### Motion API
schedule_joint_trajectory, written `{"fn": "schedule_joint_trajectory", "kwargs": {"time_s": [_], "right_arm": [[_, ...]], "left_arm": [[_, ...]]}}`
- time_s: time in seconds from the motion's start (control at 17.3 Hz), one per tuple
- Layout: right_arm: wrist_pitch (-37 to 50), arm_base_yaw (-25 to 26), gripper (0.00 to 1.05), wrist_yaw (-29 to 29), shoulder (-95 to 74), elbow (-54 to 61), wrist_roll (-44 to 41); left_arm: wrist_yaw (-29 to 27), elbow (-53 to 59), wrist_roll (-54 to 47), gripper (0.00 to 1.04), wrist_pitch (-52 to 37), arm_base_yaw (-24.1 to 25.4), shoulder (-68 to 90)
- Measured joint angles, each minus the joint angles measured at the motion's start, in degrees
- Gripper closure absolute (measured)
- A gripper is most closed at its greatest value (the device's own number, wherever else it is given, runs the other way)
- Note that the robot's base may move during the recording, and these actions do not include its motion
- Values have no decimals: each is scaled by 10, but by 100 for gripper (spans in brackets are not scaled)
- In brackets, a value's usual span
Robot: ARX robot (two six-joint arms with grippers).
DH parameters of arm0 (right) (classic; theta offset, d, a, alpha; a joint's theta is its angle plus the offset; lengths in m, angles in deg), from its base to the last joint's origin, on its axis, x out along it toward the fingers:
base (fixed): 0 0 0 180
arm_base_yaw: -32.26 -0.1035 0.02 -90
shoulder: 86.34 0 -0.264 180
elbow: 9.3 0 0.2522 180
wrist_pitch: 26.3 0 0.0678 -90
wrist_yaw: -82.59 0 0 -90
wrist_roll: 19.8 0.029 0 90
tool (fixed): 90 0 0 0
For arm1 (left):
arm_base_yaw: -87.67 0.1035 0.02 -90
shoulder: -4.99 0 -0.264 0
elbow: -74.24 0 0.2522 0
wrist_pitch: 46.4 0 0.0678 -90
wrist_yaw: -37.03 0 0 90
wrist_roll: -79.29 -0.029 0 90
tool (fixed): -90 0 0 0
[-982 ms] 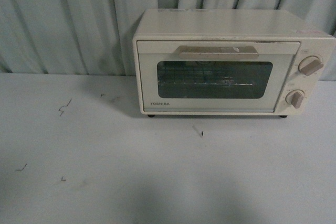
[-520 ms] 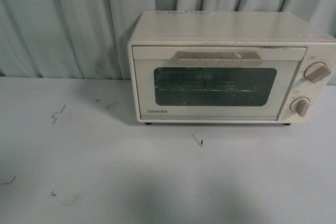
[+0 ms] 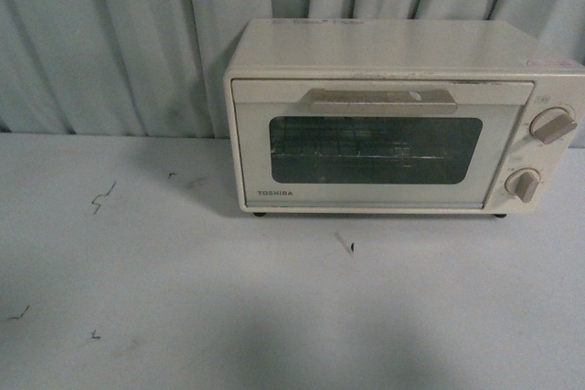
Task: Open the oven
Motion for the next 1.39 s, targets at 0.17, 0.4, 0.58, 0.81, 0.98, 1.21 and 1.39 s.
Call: {"fn": "schedule_joint_trajectory", "kwargs": {"time_s": [0.17,0.4,0.58,0.81,0.98,1.21,1.39], "right_arm": [[0,0,6,0,0,0,0],[0,0,6,0,0,0,0],[0,0,6,0,0,0,0],[0,0,6,0,0,0,0],[0,0,6,0,0,0,0],[0,0,6,0,0,0,0],[0,0,6,0,0,0,0]], "left_arm": [[10,-52,242,7,-161,-31,274],[28,-192,370,7,-295,-64,562],[36,-249,385,7,-308,-74,622],[48,-298,397,7,-316,-89,675],[52,-306,408,7,-325,-95,692],[57,-313,416,7,-336,-111,725],[59,-315,420,7,-342,-117,739]]}}
